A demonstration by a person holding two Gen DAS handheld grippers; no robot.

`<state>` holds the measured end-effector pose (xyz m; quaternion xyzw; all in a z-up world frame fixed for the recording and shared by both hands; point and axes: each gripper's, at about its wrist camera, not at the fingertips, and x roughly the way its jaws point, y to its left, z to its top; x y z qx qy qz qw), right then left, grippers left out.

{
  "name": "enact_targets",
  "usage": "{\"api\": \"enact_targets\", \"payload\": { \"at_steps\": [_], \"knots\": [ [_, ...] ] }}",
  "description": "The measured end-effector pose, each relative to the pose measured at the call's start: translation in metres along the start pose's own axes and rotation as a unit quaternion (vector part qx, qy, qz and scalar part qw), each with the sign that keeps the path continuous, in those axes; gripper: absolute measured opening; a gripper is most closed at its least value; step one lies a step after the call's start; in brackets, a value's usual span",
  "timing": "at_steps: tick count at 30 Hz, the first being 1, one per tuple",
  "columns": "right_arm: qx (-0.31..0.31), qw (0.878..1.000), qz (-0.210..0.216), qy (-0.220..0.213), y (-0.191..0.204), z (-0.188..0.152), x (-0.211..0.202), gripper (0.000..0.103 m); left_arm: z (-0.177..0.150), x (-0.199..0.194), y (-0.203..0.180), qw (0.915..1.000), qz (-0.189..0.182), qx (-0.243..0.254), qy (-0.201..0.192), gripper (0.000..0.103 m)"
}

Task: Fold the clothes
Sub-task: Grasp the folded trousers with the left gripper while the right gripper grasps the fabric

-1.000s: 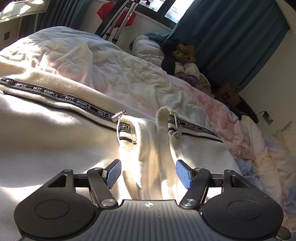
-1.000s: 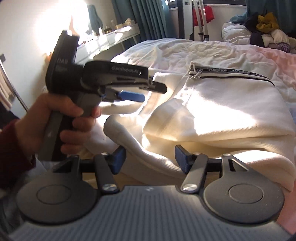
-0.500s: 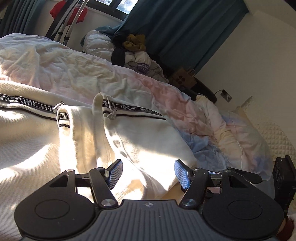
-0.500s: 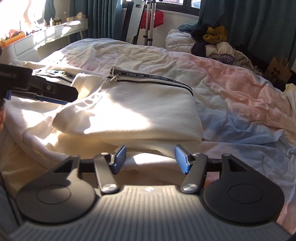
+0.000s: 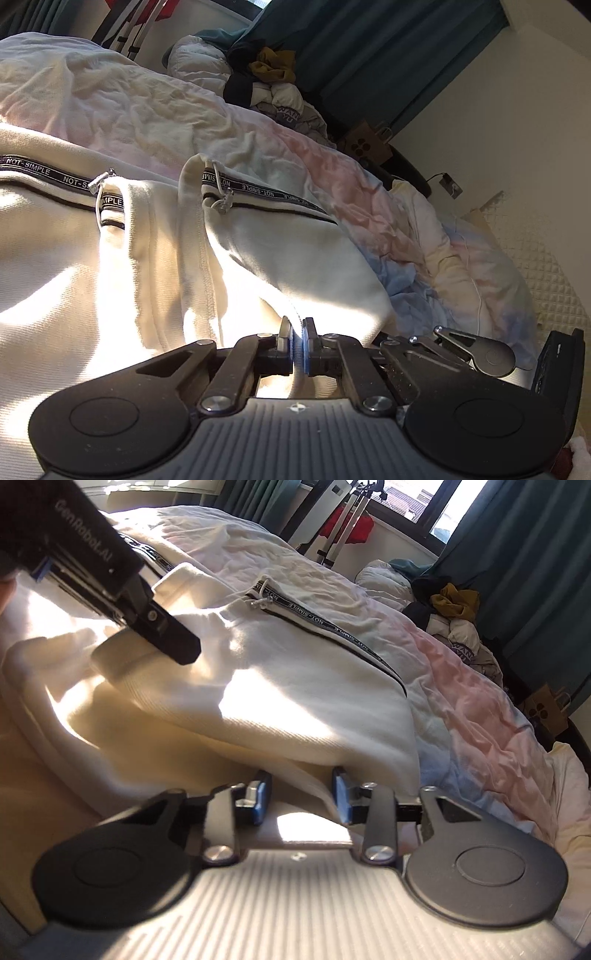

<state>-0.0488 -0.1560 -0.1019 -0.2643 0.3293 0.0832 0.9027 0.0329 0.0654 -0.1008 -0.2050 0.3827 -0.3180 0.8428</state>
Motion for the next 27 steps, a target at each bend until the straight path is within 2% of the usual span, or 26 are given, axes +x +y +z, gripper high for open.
{"api": "enact_targets", "payload": {
  "at_steps": [2, 5, 9, 12, 16, 18, 22, 25, 27],
  "knots": [
    [-0.005, 1.000, -0.011, 0.001, 0.000, 0.002, -0.008, 0.009, 0.004, -0.007, 0.002, 0.9996, -0.013, -0.020, -0.016, 0.004],
    [-0.008, 1.000, -0.015, -0.008, -0.005, 0.006, -0.026, 0.006, 0.011, -0.019, 0.008, 0.9967, -0.034, -0.064, -0.035, 0.004],
    [-0.025, 0.999, -0.007, -0.021, -0.019, 0.007, -0.062, 0.006, 0.014, -0.037, 0.003, 0.9916, -0.072, -0.092, -0.056, 0.004],
    [-0.041, 0.999, 0.016, -0.016, -0.028, 0.001, -0.083, 0.005, 0.013, -0.038, -0.001, 0.9918, -0.064, -0.097, -0.053, 0.004],
    [-0.084, 0.996, 0.028, 0.018, -0.017, -0.009, -0.077, 0.003, 0.007, -0.025, 0.011, 0.9941, -0.003, -0.104, -0.031, 0.005],
    [-0.085, 0.996, 0.028, 0.024, -0.013, -0.012, -0.071, 0.003, 0.002, -0.016, 0.023, 0.9927, 0.009, -0.119, -0.017, 0.005],
    [-0.053, 0.997, 0.044, -0.037, -0.007, -0.006, -0.079, 0.004, -0.002, -0.014, 0.026, 0.9924, 0.007, -0.121, -0.020, 0.006],
    [-0.074, 0.994, 0.039, -0.075, 0.010, 0.002, -0.075, 0.004, -0.001, -0.019, 0.020, 0.9934, 0.004, -0.108, -0.037, 0.006],
    [-0.090, 0.993, 0.033, -0.069, 0.021, 0.007, -0.064, 0.005, -0.002, -0.021, 0.017, 0.9938, 0.004, -0.102, -0.044, 0.005]
  ]
}}
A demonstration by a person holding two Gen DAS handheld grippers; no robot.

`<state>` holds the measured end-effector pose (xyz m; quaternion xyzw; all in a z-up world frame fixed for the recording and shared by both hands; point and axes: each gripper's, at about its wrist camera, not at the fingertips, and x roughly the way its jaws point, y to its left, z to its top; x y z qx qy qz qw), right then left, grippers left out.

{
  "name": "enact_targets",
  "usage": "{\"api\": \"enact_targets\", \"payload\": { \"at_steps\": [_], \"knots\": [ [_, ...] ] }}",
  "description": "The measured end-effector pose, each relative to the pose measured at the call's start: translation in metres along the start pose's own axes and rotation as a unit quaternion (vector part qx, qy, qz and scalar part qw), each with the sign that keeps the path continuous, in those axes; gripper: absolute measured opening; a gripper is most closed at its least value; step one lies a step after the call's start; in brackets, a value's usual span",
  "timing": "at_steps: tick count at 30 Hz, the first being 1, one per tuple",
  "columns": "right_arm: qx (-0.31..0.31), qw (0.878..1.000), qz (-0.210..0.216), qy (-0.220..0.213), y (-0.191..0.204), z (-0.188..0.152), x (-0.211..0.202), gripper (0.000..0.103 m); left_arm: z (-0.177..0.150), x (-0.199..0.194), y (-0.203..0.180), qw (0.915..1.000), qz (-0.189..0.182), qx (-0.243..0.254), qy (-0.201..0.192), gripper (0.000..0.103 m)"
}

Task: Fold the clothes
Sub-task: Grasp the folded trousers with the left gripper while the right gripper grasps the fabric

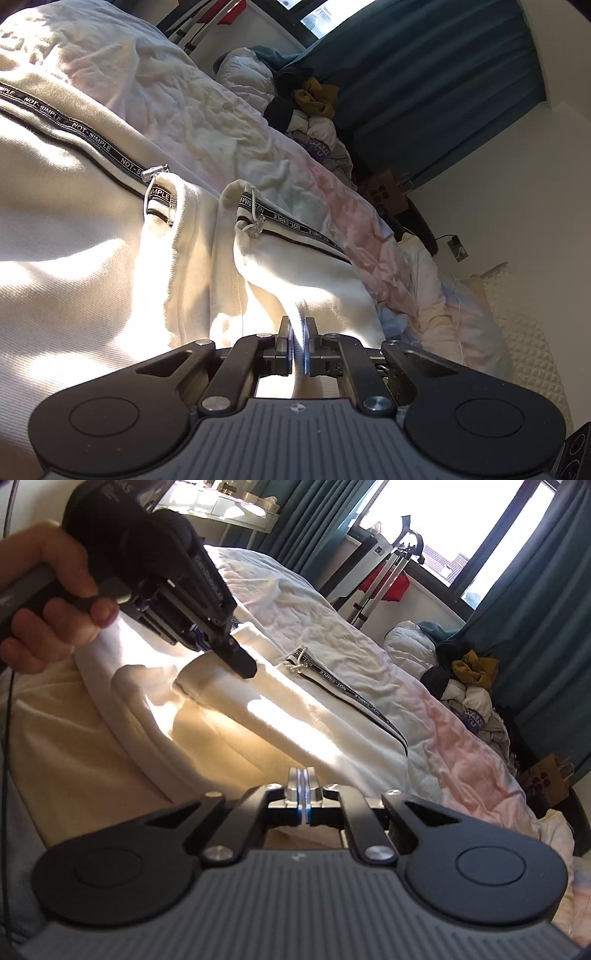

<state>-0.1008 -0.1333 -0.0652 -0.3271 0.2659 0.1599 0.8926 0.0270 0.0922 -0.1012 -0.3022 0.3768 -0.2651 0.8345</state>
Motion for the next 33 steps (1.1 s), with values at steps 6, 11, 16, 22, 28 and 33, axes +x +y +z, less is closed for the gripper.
{"api": "enact_targets", "payload": {
  "at_steps": [6, 11, 16, 22, 28, 33],
  "knots": [
    [-0.015, 0.999, 0.043, 0.001, 0.014, 0.007, 0.024, 0.024, 0.003, -0.003, 0.000, 0.9998, -0.011, -0.012, -0.013, 0.005],
    [-0.032, 0.998, 0.034, -0.032, 0.028, 0.008, 0.032, 0.043, 0.008, -0.003, -0.004, 0.9993, -0.024, -0.009, -0.028, 0.005],
    [-0.073, 0.996, 0.010, -0.046, 0.040, 0.015, 0.049, 0.044, 0.014, 0.002, -0.003, 0.9992, -0.021, -0.002, -0.034, 0.005],
    [-0.075, 0.996, 0.011, -0.056, 0.043, 0.016, 0.060, 0.041, 0.020, 0.009, 0.009, 0.9993, -0.017, -0.018, -0.029, 0.005],
    [-0.072, 0.994, 0.017, -0.078, 0.042, 0.015, 0.038, 0.006, 0.019, 0.008, 0.003, 0.9994, -0.018, -0.006, -0.029, 0.005],
    [0.038, 0.994, 0.067, -0.074, 0.021, 0.007, 0.015, 0.005, 0.012, 0.009, 0.003, 0.9993, 0.015, 0.005, -0.033, 0.006]
  ]
}}
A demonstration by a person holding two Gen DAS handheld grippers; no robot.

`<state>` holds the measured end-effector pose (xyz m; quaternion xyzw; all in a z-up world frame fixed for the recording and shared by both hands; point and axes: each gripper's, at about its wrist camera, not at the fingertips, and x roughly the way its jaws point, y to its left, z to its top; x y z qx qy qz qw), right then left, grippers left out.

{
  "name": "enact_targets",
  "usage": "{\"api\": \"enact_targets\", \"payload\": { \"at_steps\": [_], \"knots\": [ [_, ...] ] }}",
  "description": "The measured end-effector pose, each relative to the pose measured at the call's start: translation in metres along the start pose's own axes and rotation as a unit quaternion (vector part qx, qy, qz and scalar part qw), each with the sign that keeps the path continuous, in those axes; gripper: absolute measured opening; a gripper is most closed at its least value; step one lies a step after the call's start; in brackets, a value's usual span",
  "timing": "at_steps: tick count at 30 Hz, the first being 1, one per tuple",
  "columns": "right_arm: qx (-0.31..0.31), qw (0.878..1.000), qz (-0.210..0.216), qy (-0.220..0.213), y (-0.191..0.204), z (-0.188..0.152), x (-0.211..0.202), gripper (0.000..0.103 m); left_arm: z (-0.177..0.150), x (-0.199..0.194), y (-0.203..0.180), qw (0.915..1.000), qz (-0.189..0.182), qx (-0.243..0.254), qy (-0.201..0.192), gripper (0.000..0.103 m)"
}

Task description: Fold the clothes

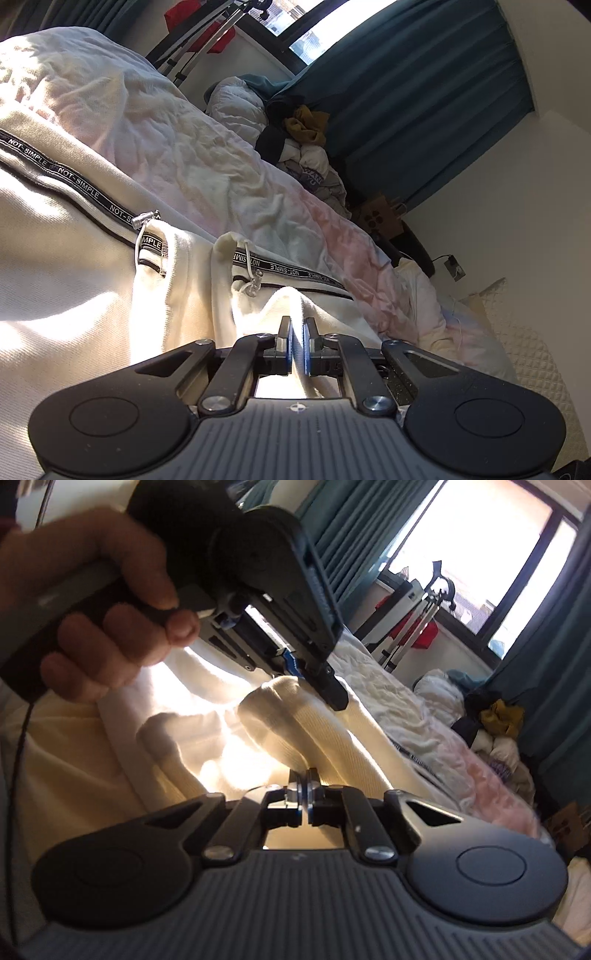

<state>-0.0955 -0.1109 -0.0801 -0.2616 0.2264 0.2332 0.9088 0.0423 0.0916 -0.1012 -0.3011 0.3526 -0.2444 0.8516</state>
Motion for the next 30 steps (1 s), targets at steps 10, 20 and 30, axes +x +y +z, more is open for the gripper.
{"api": "enact_targets", "payload": {
  "at_steps": [10, 20, 30],
  "knots": [
    [0.034, 0.998, 0.027, 0.054, 0.005, -0.008, 0.009, 0.008, -0.015, 0.011, 0.010, 0.9971, 0.066, 0.019, 0.033, 0.013],
    [0.135, 0.989, 0.060, -0.016, -0.017, -0.004, -0.041, 0.021, -0.011, -0.028, 0.004, 0.9976, 0.064, 0.012, -0.021, 0.055],
    [0.046, 0.999, 0.012, -0.010, 0.000, -0.001, -0.015, 0.059, -0.002, -0.012, 0.032, 0.9943, 0.099, -0.039, 0.011, 0.058]
  ]
}}
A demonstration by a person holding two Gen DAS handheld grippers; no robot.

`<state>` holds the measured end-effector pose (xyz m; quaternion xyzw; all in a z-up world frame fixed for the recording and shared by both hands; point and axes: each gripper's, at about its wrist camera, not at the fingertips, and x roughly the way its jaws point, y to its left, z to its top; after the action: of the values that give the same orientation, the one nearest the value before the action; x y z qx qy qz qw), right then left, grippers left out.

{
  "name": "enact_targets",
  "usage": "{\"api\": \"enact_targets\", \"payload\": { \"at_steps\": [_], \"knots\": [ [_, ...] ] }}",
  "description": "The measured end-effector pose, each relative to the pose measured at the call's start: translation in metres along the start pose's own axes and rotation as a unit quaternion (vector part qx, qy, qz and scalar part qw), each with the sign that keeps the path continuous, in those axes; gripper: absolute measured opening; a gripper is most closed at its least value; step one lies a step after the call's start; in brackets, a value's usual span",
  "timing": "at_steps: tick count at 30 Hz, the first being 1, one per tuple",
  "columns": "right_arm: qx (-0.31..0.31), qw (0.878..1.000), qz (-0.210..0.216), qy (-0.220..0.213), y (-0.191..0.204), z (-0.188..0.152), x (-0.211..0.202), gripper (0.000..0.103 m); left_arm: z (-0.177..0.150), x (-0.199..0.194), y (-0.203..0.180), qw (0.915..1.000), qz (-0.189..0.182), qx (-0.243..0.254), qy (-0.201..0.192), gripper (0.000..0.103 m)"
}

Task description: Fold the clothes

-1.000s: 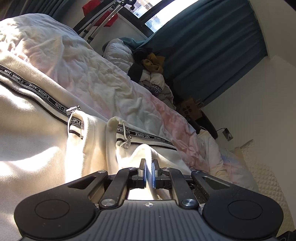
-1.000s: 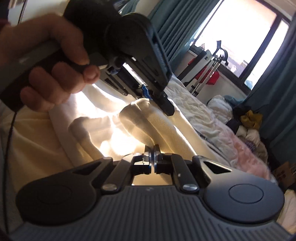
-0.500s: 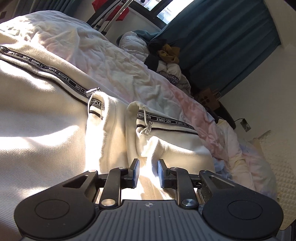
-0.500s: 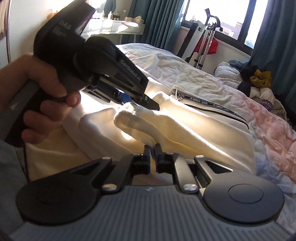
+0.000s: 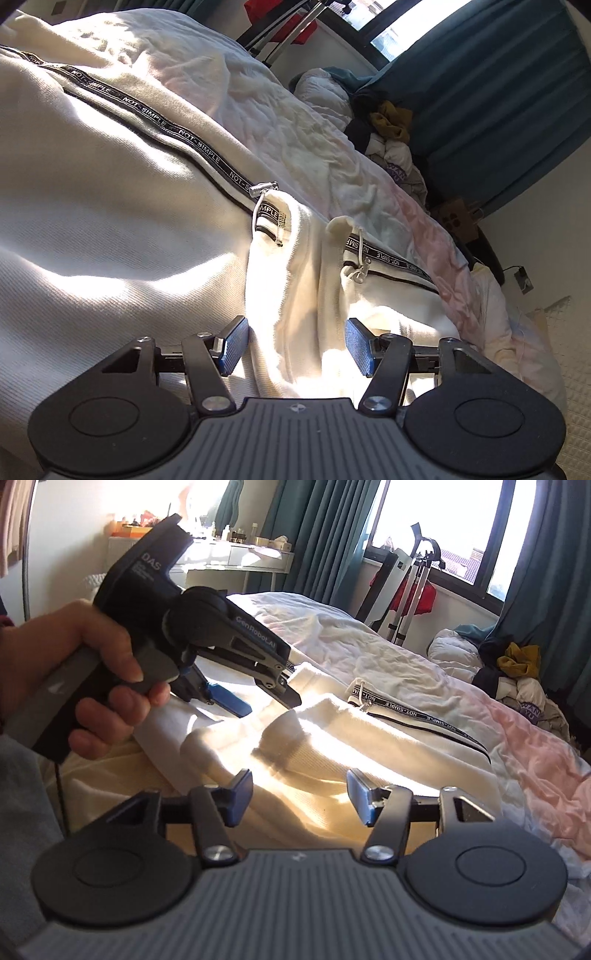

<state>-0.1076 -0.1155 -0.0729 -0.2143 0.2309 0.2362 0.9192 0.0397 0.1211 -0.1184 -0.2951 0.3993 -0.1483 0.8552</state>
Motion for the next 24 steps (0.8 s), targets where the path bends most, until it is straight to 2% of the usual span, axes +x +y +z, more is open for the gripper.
{"api": "enact_targets", "payload": {
  "at_steps": [2, 4, 5, 6, 8, 12, 15, 18, 22, 24],
  "knots": [
    [-0.029, 0.999, -0.018, -0.007, 0.007, 0.000, 0.006, 0.059, 0.002, 0.007, 0.002, 0.9999, -0.003, -0.009, 0.005, 0.052],
    [-0.042, 0.998, -0.035, -0.018, 0.009, 0.001, 0.009, 0.059, 0.004, 0.012, 0.004, 0.9999, 0.010, -0.007, 0.008, 0.036],
    [-0.041, 0.998, -0.038, -0.024, 0.008, 0.002, 0.009, 0.059, 0.005, 0.015, 0.005, 0.9998, 0.017, -0.005, 0.009, 0.019],
    [-0.038, 0.998, -0.040, -0.028, 0.007, 0.002, 0.008, 0.059, 0.005, 0.016, 0.007, 0.9997, 0.021, -0.007, 0.009, 0.012],
    [-0.032, 0.998, -0.041, -0.032, 0.004, 0.002, 0.008, 0.059, 0.006, 0.014, 0.010, 0.9997, 0.018, -0.014, 0.007, 0.008],
    [-0.033, 0.998, -0.044, -0.025, 0.006, 0.000, 0.011, 0.059, 0.010, 0.000, 0.002, 0.9997, 0.016, 0.004, -0.018, 0.006],
    [-0.037, 0.998, -0.052, -0.027, 0.010, 0.000, 0.010, 0.059, 0.019, -0.013, 0.003, 0.9995, -0.006, -0.001, -0.032, 0.006],
    [-0.046, 0.997, -0.055, -0.042, 0.014, 0.002, 0.006, 0.059, 0.030, -0.017, 0.009, 0.9987, 0.009, 0.003, -0.050, 0.006],
    [-0.047, 0.996, -0.054, -0.054, 0.016, 0.004, 0.001, 0.059, 0.045, -0.021, 0.037, 0.9964, 0.031, -0.055, -0.056, 0.006],
    [-0.042, 0.996, -0.058, -0.046, 0.014, 0.003, 0.003, 0.059, 0.047, -0.019, 0.047, 0.9954, 0.045, -0.068, -0.049, 0.006]
  ]
}}
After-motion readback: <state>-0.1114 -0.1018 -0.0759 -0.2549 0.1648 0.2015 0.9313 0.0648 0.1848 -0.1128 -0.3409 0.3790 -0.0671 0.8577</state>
